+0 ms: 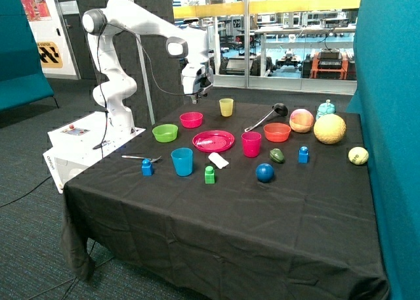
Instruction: Place the bowl on the plate and the cup in the bowl matching the color
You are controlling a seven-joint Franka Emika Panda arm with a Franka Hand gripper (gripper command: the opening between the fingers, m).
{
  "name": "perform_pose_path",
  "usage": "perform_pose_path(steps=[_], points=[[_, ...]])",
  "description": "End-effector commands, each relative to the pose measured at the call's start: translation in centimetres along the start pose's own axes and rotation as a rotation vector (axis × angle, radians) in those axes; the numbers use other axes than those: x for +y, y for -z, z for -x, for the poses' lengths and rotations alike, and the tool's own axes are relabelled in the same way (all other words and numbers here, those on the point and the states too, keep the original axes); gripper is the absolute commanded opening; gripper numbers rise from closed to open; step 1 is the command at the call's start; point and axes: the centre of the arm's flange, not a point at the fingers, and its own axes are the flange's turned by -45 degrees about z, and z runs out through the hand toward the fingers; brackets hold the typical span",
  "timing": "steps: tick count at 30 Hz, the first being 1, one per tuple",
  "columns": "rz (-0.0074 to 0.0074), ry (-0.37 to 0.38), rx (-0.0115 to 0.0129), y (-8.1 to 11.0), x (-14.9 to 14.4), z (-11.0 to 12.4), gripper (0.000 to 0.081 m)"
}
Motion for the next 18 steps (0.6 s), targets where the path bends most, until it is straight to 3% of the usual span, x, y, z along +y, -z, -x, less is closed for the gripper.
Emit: perform_pose_path(steps=[1, 3, 4, 5, 6, 7, 11, 18], points=[[0.0045, 0.098, 0.0042, 0.0, -0.1, 0.4, 0.0808], [0.0047, 0.160, 0.0041, -0.5, -1.2, 0.8, 0.0808], [0.0047, 0.165, 0.0041, -0.6, -1.5, 0.9, 0.0455], [0.0047, 0.166, 0.0041, -0.7, -1.7, 1.0, 0.0236], [0.0047, 0.175, 0.0040, -0.8, -2.0, 1.1, 0.0126], [0.0047, 0.181, 0.0040, -0.9, -2.2, 1.2, 0.0071], [0.0048, 0.224, 0.0039, -1.4, -3.2, 1.8, 0.0017], [0.0049, 0.293, 0.0038, -2.4, -4.9, 3.3, 0.0036]])
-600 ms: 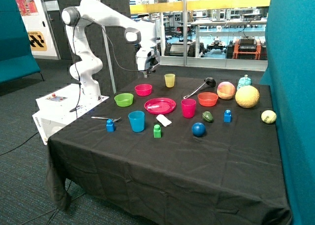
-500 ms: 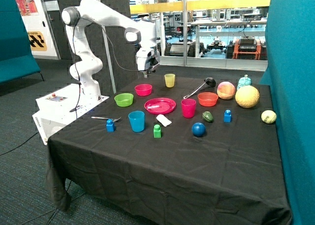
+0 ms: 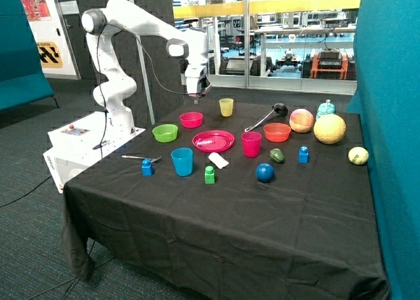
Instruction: Place the bowl on the plate and the cup in the bowl matching the color
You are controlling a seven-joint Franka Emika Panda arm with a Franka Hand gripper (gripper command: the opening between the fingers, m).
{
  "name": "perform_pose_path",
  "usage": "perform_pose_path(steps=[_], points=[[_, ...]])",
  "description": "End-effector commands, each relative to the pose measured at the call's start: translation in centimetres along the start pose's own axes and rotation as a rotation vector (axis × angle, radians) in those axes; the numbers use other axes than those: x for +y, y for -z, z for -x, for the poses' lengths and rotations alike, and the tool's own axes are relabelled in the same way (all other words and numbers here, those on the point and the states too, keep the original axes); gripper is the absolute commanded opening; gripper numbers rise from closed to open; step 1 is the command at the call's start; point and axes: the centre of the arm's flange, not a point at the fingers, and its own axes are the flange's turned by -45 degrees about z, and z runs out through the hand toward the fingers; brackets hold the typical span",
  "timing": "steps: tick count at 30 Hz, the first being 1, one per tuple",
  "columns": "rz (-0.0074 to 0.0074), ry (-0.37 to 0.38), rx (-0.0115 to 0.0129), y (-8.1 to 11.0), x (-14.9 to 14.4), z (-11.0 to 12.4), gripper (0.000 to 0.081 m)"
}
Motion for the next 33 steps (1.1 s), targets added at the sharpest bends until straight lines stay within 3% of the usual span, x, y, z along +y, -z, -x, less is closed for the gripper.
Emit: perform_pose_path(steps=[1, 13, 18, 19, 21, 24, 33], points=[[-0.0011, 0.112, 0.0066, -1.4, -2.7, 1.4, 0.0046], [-0.0005, 0.274, 0.0066, -3.6, -7.0, 4.7, 0.0124], [-0.0005, 0.276, 0.0066, -4.0, -7.2, 5.4, 0.0164], [-0.0005, 0.275, 0.0066, -4.1, -7.2, 5.5, 0.0221], [-0.0005, 0.276, 0.0066, -4.1, -7.0, 5.6, 0.0180], [-0.0005, 0.277, 0.0066, -4.2, -6.7, 5.7, 0.0283], [-0.0004, 0.307, 0.0067, -5.1, -5.9, 5.5, 0.0424]])
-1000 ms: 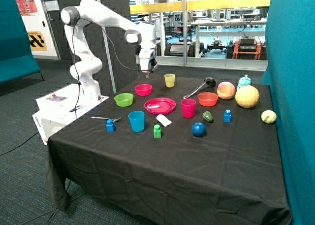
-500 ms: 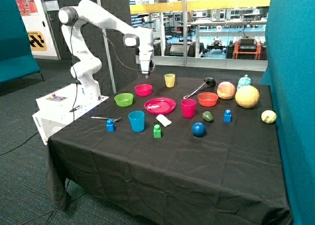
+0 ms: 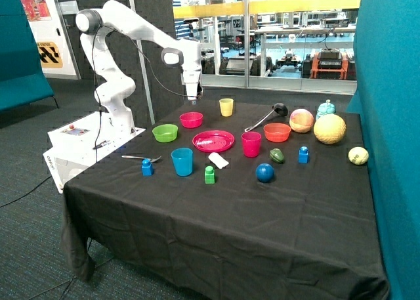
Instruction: Place the bowl on the plate and the cup in the bowl matching the color
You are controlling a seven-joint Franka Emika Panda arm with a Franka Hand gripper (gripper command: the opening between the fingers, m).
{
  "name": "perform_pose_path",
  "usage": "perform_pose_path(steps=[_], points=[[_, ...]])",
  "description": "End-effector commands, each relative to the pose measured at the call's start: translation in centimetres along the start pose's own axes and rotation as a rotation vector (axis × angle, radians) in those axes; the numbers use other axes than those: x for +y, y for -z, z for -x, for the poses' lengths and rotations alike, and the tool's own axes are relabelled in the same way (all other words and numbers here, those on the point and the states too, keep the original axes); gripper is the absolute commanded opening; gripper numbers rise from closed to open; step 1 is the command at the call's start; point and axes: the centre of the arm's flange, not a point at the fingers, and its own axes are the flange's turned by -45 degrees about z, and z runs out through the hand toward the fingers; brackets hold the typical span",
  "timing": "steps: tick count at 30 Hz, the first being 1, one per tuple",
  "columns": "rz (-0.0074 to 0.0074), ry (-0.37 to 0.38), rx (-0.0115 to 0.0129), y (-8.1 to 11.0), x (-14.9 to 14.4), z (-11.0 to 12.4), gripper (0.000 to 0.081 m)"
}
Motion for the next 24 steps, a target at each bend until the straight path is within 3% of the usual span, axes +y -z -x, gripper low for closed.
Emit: perform_pose_path(steps=[1, 5, 6, 12, 19, 23, 24], points=[[-0.0031, 0.036, -0.0003, -1.1, 0.3, 0.3, 0.0437], [-0.0032, 0.046, -0.0003, -2.1, 0.6, 0.5, 0.0489], [-0.0032, 0.057, -0.0003, -2.3, 0.6, 0.5, 0.0458], [-0.0032, 0.107, -0.0002, -3.4, 0.5, 1.6, 0.0464], [-0.0032, 0.115, -0.0002, -4.4, 0.7, 2.7, 0.0506], [-0.0032, 0.112, -0.0002, -4.8, 0.9, 3.2, 0.0416], [-0.0032, 0.112, -0.0002, -4.9, 0.9, 3.3, 0.0446]])
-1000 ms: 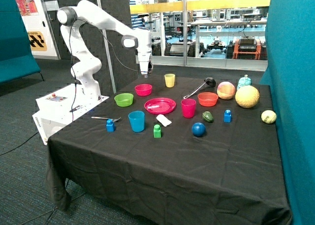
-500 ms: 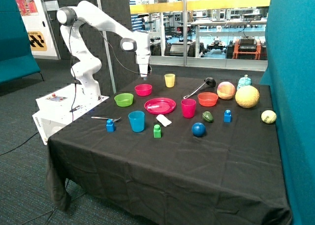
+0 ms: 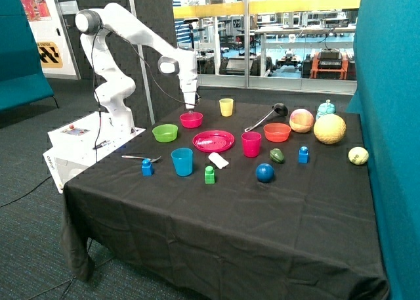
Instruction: Place the bowl on the plate and the cup in the bowl matching the color
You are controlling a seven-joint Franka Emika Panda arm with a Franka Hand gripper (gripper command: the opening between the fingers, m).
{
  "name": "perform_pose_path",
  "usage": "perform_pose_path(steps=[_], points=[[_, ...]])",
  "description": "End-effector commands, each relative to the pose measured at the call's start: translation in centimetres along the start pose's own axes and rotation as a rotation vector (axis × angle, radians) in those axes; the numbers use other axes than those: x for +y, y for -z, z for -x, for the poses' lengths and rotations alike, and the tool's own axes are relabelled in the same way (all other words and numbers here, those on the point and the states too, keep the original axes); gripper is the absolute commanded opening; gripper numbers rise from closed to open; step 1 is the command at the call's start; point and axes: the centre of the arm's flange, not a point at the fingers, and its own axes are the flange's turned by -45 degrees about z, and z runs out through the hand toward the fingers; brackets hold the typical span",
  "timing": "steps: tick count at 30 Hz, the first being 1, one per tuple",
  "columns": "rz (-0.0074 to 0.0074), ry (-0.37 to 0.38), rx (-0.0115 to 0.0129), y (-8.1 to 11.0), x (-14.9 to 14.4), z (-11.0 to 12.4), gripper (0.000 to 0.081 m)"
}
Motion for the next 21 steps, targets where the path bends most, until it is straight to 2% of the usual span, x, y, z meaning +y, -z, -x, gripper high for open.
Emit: perform_pose_path(steps=[1, 4, 5, 9, 11, 14, 16, 19, 21], points=[[0.0038, 0.015, 0.0006, -1.3, 0.1, 1.3, 0.0419], [0.0038, 0.016, 0.0006, -1.8, 0.0, 1.6, 0.0401], [0.0038, 0.017, 0.0006, -1.9, 0.0, 1.6, 0.0426], [0.0038, 0.021, 0.0006, -2.5, -0.3, 1.6, 0.0385], [0.0038, 0.021, 0.0006, -2.8, -0.3, 1.5, 0.0409], [0.0038, 0.020, 0.0006, -3.1, -0.3, 1.5, 0.0363], [0.0038, 0.020, 0.0006, -3.3, -0.3, 1.5, 0.0394], [0.0038, 0.016, 0.0006, -3.6, -0.3, 1.6, 0.0371], [0.0038, 0.013, 0.0006, -3.8, -0.2, 1.7, 0.0397]])
